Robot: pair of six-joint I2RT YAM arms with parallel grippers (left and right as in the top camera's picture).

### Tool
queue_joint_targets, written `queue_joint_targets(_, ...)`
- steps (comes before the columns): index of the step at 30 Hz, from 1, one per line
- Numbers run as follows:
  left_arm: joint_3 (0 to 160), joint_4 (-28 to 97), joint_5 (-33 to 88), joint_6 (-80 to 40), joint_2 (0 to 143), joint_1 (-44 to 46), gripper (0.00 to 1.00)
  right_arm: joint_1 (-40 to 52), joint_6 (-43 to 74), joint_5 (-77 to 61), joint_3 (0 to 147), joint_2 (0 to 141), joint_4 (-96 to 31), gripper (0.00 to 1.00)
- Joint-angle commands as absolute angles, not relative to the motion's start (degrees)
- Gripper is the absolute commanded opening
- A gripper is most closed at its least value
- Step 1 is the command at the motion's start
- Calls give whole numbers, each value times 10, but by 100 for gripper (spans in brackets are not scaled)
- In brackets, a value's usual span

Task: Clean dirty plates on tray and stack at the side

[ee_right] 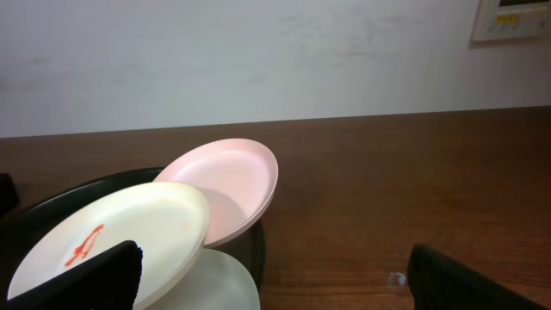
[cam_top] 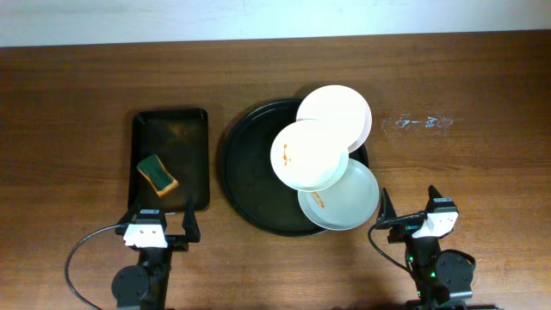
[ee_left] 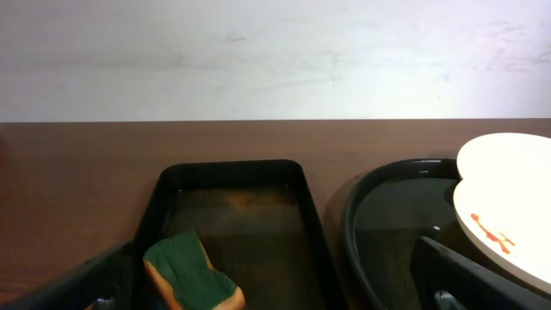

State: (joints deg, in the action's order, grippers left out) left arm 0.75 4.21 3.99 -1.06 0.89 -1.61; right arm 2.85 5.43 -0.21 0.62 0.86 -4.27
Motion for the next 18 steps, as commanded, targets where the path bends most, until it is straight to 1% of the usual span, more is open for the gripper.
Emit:
queue_joint_targets(1,5,44,32,-2,3,-13,99,26,54,3,3,5,-46,99)
queue_joint_targets(9,5,44,32,-2,3,-13,99,26,54,3,3,5,-45,99)
queue_joint_targets(12,5,44,32,-1,3,-13,99,26,55,-22,12,5,-34,99)
queue_joint_targets(15,5,44,32,-1,3,-13,99,26,55,-24,106,17,-81,99)
queue_joint_targets(18,5,44,32,-1,3,-13,99,26,54,-26,262,101,-154,99)
